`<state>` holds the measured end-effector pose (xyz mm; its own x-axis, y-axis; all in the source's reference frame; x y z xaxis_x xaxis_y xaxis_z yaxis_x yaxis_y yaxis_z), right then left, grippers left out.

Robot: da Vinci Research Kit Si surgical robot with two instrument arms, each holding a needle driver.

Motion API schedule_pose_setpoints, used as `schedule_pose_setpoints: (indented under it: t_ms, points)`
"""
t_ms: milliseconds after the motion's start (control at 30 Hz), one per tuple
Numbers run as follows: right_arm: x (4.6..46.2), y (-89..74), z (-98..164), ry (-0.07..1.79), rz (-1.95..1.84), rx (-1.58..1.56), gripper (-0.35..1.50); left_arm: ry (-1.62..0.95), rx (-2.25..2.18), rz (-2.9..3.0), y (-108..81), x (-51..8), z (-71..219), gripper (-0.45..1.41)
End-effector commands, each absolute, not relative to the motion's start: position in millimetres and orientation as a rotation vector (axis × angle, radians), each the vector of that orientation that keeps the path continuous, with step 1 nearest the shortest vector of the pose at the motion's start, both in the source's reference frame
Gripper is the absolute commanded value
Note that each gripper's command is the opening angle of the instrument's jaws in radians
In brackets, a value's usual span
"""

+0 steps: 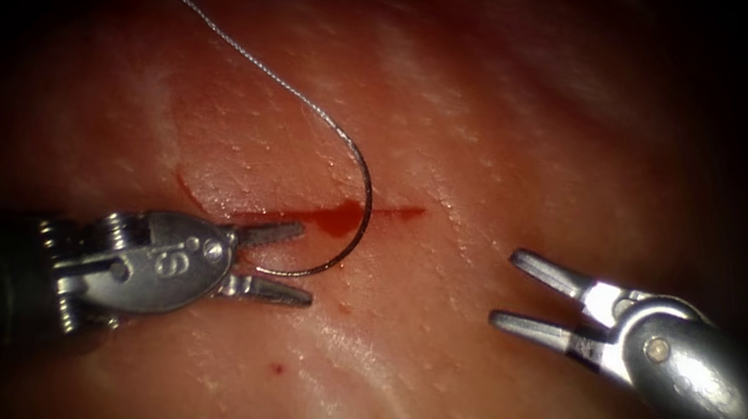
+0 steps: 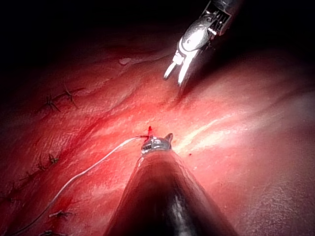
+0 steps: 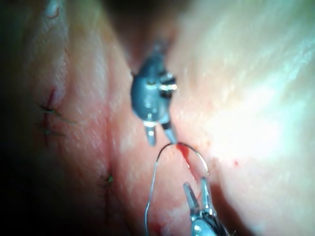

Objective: Wound Closure

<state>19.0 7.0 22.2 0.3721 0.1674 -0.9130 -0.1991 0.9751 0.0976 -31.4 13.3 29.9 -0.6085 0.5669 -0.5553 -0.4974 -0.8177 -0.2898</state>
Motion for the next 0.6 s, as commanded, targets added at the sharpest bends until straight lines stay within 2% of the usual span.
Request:
schedule_pose_setpoints:
  t_ms: [33,133,600]
  points:
    - [19.6,7.5,22.6,1.170,0.232,-0.034,0.42,-0.143,-0.863,2.387,13.5,-32.1,30.8,0.22]
    - [19.6,7.4,22.6,1.170,0.232,-0.034,0.42,-0.148,-0.838,2.400,13.4,-32.9,31.7,0.17]
    - [19.6,7.2,22.5,1.171,0.230,-0.034,0.41,-0.157,-0.702,2.455,13.3,-32.6,33.4,0.17]
